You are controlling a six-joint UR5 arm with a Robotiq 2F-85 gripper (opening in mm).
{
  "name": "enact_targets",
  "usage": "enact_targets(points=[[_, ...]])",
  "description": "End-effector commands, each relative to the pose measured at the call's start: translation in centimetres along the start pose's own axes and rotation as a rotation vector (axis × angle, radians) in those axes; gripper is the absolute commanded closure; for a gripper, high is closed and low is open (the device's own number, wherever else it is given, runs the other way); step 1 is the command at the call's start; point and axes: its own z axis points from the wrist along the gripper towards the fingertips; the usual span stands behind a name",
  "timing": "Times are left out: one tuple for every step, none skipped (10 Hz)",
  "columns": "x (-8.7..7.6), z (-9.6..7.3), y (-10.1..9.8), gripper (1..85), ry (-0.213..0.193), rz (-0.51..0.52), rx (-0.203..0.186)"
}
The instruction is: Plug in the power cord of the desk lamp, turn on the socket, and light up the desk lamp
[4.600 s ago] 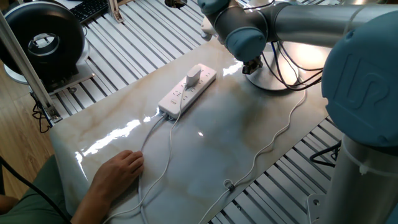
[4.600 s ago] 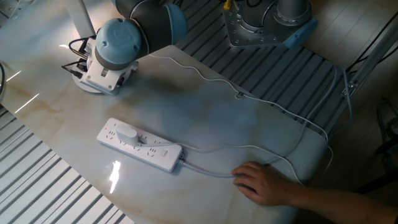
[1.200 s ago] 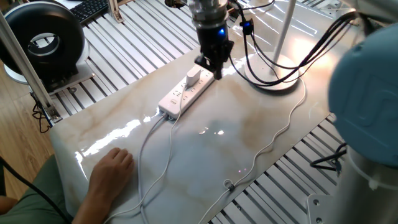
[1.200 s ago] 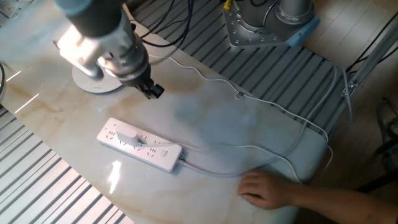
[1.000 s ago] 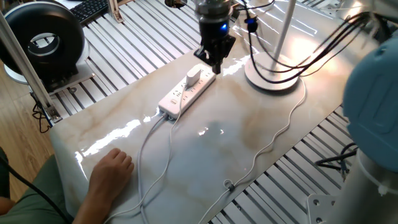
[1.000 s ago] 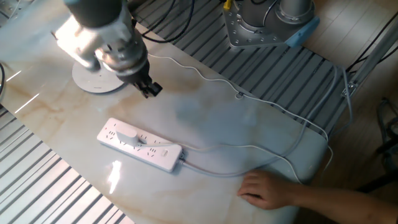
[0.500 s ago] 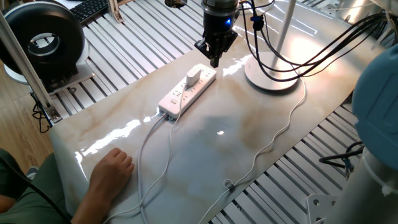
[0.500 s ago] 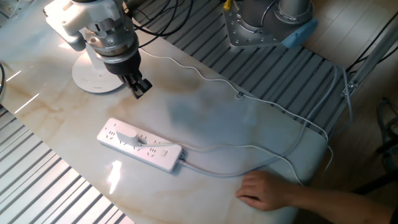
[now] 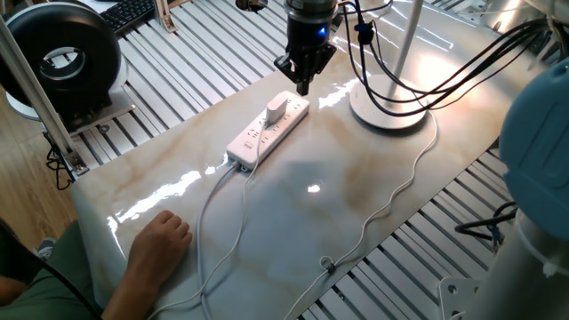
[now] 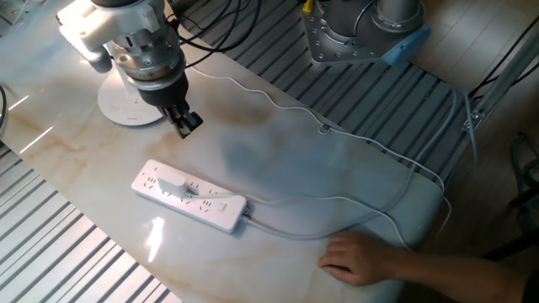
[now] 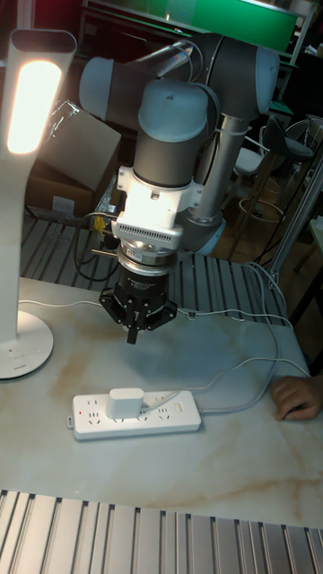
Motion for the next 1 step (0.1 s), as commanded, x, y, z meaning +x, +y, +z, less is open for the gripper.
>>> enact_targets(points=[[-0.59,0.15,0.02,84.7,-0.002,-0.006,0.006]])
